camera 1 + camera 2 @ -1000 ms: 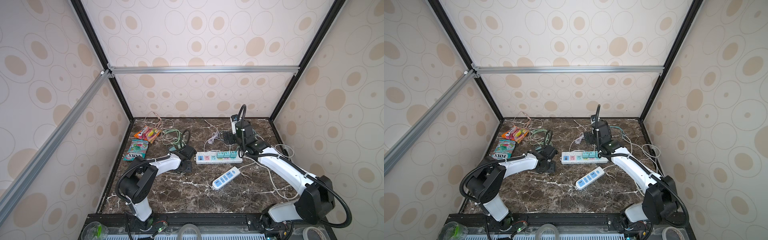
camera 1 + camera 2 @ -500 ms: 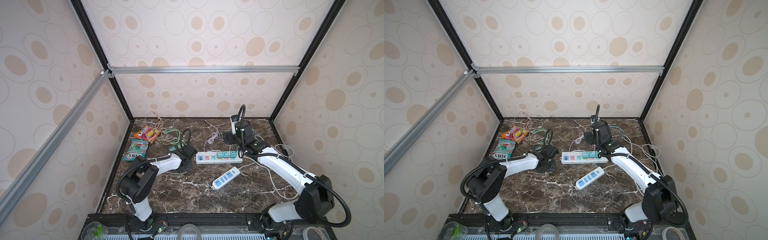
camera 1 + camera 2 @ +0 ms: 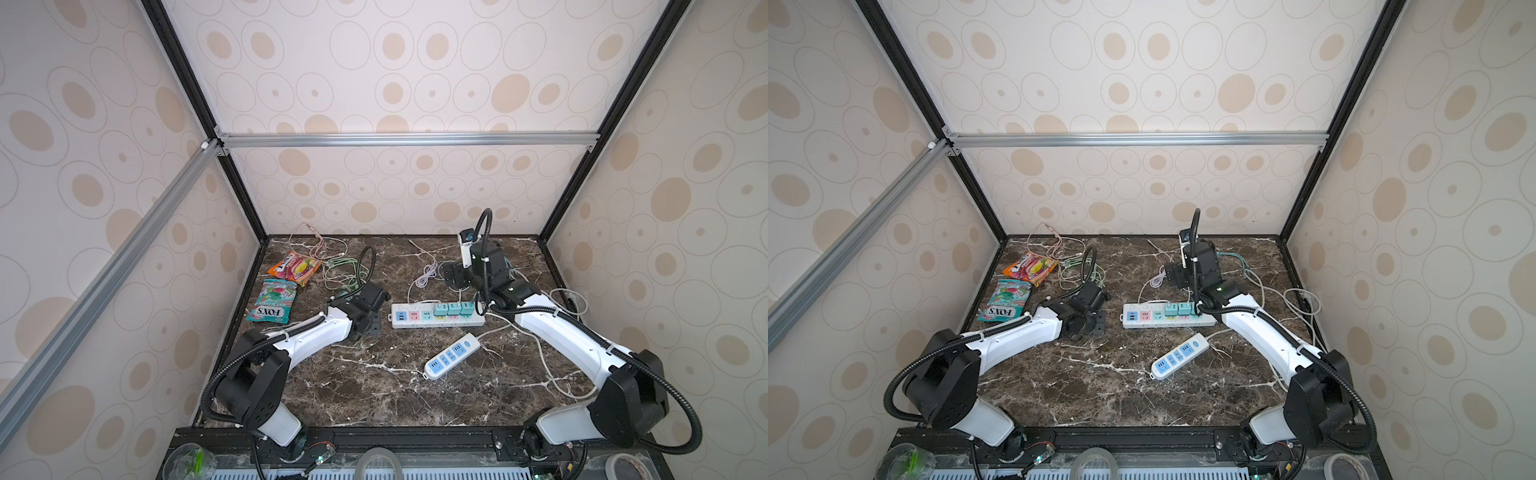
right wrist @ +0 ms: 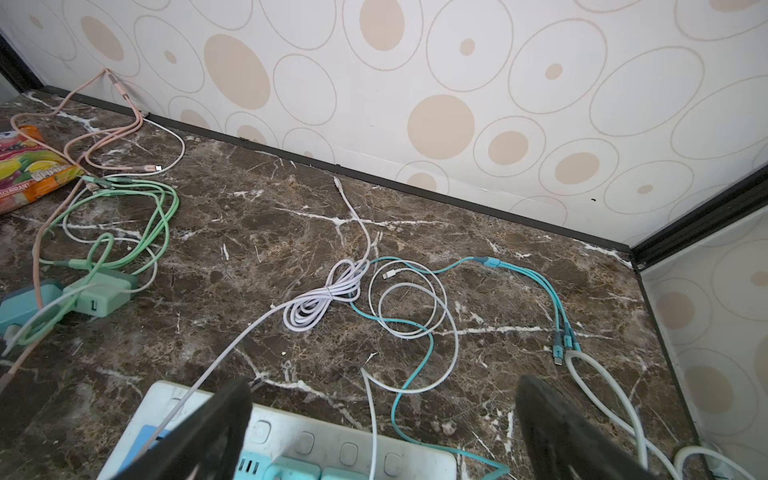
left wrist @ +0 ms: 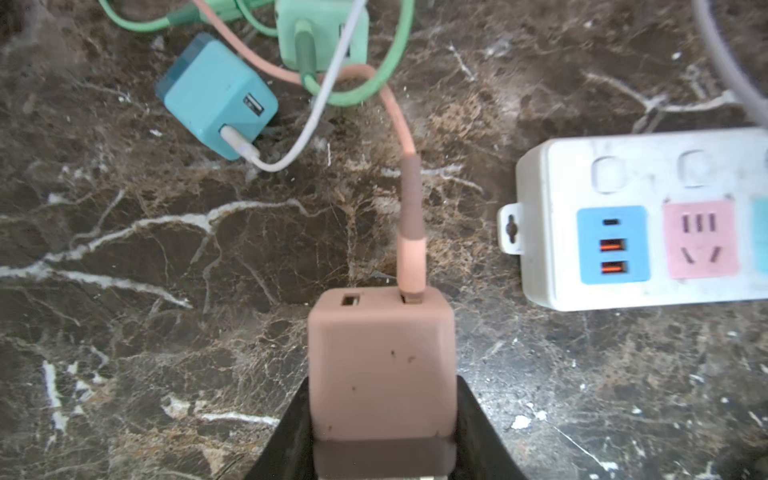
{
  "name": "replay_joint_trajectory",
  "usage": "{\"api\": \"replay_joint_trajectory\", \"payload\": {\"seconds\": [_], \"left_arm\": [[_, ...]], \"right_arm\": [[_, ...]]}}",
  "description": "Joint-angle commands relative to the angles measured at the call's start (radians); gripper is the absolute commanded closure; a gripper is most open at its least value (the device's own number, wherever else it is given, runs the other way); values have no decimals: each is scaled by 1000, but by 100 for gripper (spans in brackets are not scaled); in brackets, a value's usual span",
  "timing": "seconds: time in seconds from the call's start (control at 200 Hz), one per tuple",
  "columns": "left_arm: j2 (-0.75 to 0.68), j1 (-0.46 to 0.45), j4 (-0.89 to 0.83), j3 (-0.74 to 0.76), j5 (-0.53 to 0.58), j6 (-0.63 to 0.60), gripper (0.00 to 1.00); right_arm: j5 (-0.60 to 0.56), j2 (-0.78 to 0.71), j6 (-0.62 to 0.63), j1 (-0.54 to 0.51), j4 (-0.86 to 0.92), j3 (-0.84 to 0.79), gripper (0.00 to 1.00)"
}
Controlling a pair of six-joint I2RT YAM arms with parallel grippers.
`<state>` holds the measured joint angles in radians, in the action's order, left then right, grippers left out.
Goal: Insert the plug
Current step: 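Lift the pink charger high with left gripper while right gripper rises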
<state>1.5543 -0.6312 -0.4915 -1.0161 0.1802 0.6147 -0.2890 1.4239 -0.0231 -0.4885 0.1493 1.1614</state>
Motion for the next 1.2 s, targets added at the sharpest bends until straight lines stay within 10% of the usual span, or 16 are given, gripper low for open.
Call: {"api": "replay_joint_trajectory", "payload": {"seconds": [0.0, 0.505, 1.195], "left_arm": [[-46, -5, -42, -113, -40, -53, 100], [-111, -8, -202, -775, 16, -267, 100], [-129, -4, -224, -1144, -268, -319, 100]], "right_arm": [[85, 14, -7, 4, -2, 10, 0], [664, 129, -53, -11, -112, 39, 5], [820, 556, -225, -122, -628, 256, 9]]}}
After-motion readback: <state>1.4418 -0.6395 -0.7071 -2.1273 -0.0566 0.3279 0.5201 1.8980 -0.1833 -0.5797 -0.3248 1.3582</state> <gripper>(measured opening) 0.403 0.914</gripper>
